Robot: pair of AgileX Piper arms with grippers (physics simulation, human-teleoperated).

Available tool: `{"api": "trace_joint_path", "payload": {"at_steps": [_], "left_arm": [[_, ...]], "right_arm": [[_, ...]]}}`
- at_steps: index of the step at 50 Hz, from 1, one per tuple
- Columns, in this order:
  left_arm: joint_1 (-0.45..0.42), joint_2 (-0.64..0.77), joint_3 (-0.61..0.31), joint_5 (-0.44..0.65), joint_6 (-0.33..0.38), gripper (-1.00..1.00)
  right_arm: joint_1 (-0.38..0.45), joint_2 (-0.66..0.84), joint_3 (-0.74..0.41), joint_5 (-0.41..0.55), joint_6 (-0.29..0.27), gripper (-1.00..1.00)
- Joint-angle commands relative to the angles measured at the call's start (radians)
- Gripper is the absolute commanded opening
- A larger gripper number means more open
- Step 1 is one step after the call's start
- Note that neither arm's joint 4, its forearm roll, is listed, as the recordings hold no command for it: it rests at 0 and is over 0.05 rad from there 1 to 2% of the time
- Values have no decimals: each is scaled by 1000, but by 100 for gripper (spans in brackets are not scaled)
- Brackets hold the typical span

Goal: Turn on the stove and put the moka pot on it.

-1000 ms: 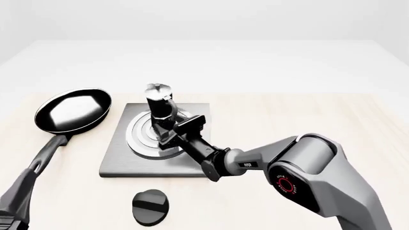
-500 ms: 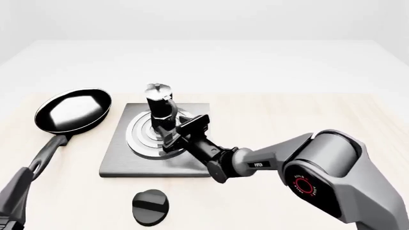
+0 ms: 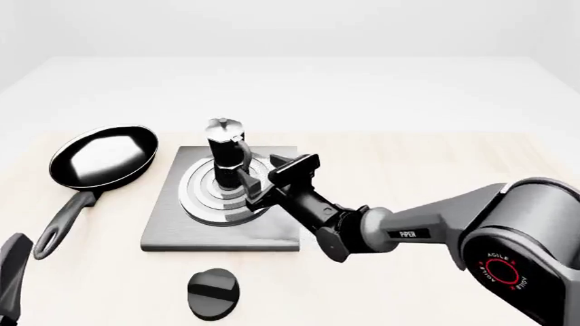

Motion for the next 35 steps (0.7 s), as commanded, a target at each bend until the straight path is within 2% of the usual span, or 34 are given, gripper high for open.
{"api": "trace_joint_path", "payload": {"at_steps": [1, 15, 35], "left_arm": [[3, 0, -35, 20, 2, 100], [3, 0, -76, 42, 6, 100], [0, 0, -76, 23, 4, 100]], "right_arm": [[5, -102, 102, -21, -13, 100], [10, -202, 190, -26, -23, 100], [29, -365, 359, -52, -23, 100]]}}
